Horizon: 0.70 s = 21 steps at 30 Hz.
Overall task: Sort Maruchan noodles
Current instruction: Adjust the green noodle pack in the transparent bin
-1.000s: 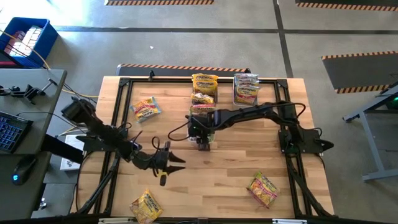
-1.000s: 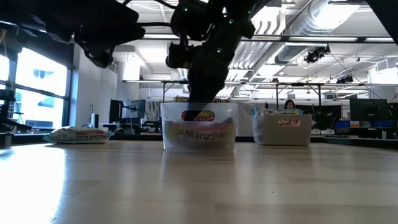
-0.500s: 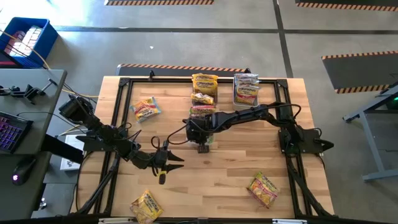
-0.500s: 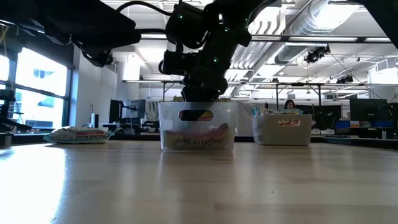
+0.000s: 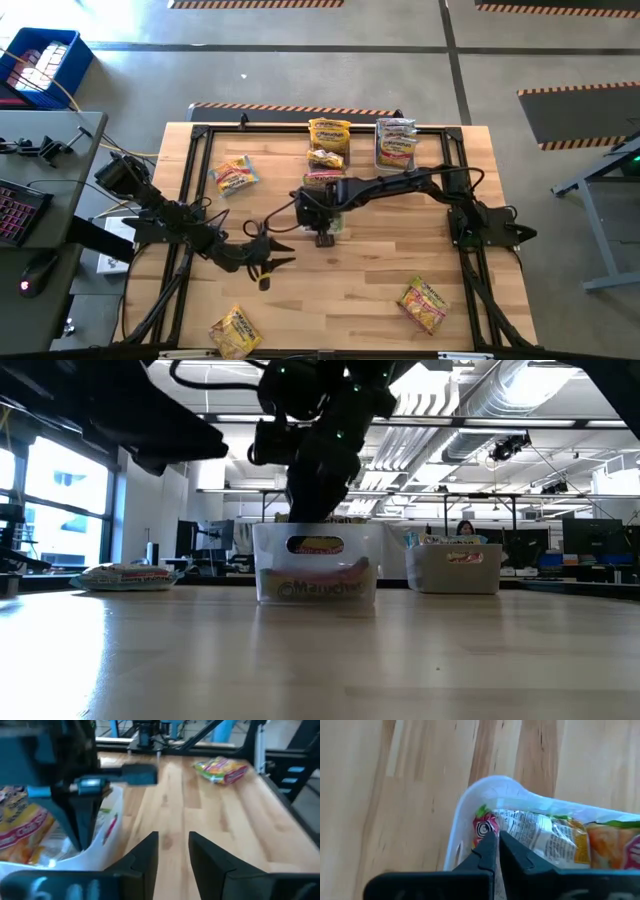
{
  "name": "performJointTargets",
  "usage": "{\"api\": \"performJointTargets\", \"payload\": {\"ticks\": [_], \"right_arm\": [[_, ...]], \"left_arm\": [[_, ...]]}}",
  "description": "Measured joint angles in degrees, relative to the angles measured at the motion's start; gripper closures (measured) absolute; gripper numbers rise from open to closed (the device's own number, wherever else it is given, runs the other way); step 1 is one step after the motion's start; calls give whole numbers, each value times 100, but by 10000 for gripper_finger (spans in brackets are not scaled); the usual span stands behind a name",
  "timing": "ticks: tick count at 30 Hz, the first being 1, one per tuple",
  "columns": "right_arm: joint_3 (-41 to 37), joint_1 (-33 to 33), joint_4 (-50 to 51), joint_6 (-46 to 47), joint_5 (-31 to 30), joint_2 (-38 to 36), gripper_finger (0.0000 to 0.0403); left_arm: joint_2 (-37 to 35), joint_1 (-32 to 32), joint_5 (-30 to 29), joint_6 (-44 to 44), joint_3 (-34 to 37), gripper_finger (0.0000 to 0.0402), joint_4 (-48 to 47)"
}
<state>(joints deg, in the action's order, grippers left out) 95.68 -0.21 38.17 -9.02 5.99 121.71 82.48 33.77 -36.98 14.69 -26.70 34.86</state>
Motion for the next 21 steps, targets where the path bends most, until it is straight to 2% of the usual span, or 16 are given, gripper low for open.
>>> {"api": "performJointTargets", "payload": {"ticks": [5, 10, 12, 15, 18, 21], "right_arm": [[269, 0, 240, -16, -111, -2, 403], [451, 0, 1009, 265, -800, -11, 389], [490, 0, 1405, 317, -1004, -13, 368], [481, -4, 1603, 495, -951, -20, 320], [262, 24, 1385, 369, -753, -26, 267], [-81, 49, 971, 90, -863, -26, 225]], "left_arm": [[-2, -249, -36, 22, 0, 278, -365], [0, -377, 47, 21, 0, 269, -584], [0, -350, 55, 22, 0, 273, -611], [0, -296, 59, 20, 0, 282, -615], [0, -292, 75, 21, 0, 292, -615], [0, -294, 75, 22, 0, 301, -604]]}}
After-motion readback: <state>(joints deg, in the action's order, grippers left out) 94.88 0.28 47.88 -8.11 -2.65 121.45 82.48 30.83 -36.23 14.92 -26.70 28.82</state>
